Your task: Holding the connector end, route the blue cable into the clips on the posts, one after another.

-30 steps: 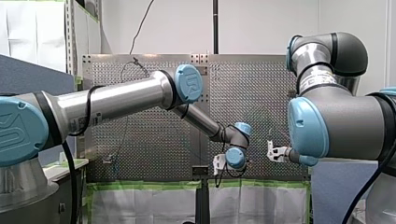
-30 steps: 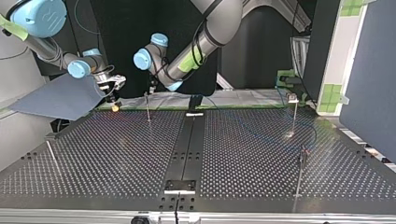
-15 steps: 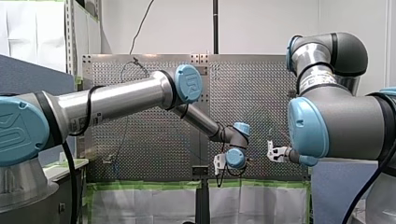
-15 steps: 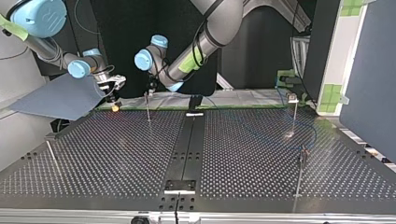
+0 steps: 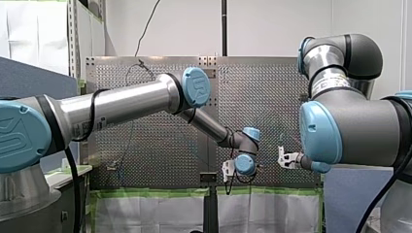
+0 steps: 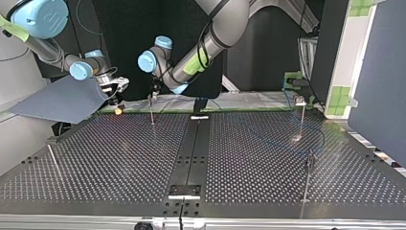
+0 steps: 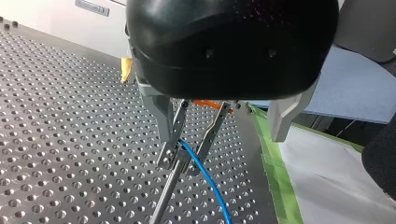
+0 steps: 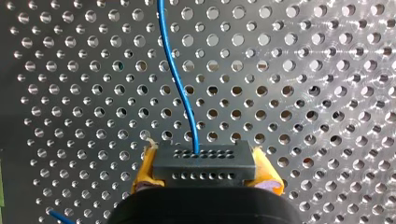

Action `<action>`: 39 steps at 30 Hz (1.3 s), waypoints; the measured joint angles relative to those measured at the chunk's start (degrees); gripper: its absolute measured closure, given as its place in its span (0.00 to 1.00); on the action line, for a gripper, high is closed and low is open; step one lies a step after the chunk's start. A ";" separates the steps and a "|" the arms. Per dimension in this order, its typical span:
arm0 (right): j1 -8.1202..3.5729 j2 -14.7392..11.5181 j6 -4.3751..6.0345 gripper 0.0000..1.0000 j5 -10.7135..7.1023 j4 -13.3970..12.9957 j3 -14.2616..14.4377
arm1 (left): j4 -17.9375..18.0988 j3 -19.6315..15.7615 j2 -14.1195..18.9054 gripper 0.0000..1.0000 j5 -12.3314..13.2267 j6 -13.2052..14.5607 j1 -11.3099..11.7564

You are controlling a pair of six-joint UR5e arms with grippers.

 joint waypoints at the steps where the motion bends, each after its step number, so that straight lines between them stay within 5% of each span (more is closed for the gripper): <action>1: 0.00 0.00 0.00 1.00 -0.01 0.01 0.00 | 0.01 0.00 0.00 0.00 0.00 -0.03 -0.02; 10: 0.00 0.00 0.00 1.00 -0.04 0.06 0.00 | -0.02 0.00 -0.03 0.00 -0.23 -0.14 0.00; 17: 0.00 0.00 0.05 1.00 -0.04 0.05 0.00 | -0.09 -0.33 1.03 0.00 -3.00 -0.15 -0.95; 30: -0.20 0.00 0.04 1.00 -0.03 0.02 0.00 | 6.35 -7.76 8.80 0.00 -6.12 0.52 -2.92; 39: -0.26 0.00 0.08 1.00 -0.04 -0.05 0.00 | 11.07 -12.59 13.62 0.00 -5.88 0.06 0.39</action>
